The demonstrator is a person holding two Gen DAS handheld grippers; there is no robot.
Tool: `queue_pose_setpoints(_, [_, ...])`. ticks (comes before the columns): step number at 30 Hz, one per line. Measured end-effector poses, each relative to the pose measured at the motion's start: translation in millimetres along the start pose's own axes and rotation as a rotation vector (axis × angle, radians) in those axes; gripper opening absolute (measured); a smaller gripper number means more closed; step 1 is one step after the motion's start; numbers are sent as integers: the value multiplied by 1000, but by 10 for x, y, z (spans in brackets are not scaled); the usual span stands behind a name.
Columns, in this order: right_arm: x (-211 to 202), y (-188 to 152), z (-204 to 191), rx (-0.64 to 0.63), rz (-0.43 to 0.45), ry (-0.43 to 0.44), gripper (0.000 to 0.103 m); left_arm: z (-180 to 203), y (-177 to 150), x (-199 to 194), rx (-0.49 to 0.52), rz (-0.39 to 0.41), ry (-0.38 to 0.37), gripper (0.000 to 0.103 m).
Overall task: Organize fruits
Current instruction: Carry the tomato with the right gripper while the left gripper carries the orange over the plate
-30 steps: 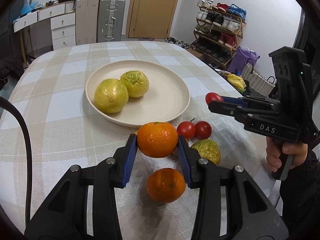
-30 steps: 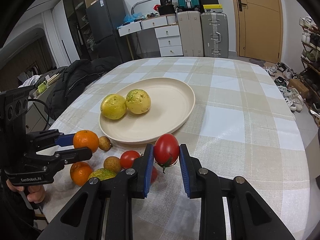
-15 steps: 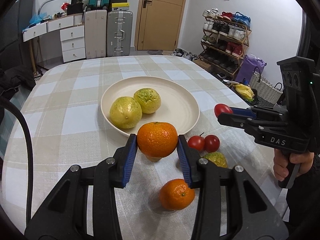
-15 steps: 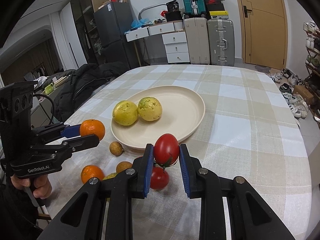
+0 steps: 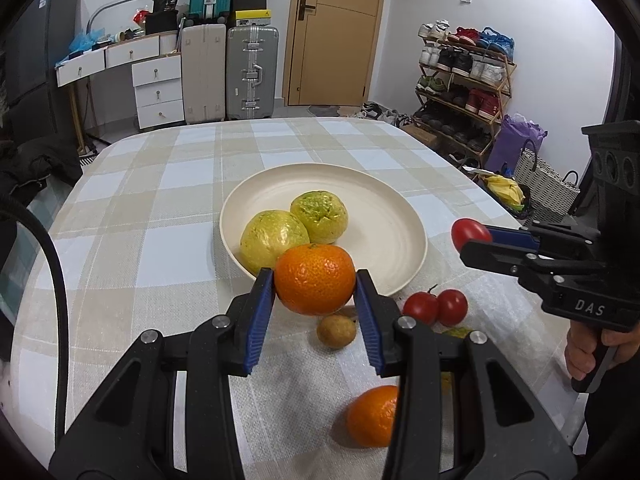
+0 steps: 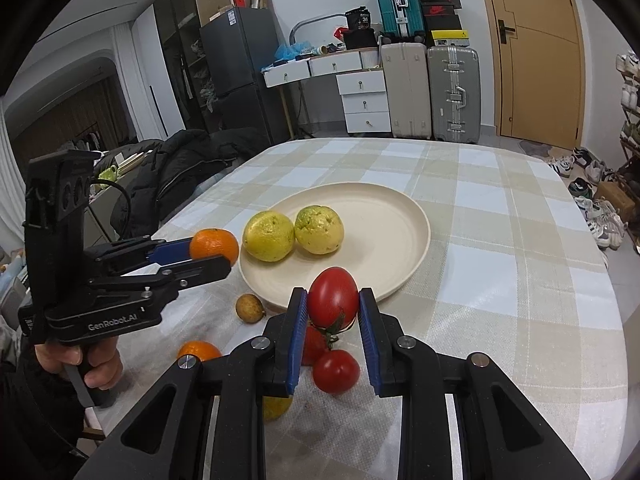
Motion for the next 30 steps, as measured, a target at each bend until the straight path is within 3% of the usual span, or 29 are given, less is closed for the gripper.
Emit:
queue_pose_setpoints(15, [196,232,17,1,-13,5,26,0,108,344,12,-34,12,37])
queue_pose_setpoints(30, [350,233,51,5,-46,-2,26,63,166,533,46,-62,8,37])
Point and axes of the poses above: each gripper's, at about its wrist camera, not at the fingertips, and x roughly the way its jaws point, z to its right, y to its top, the point moved 3 cm from there along x, roughly the way its jaws point
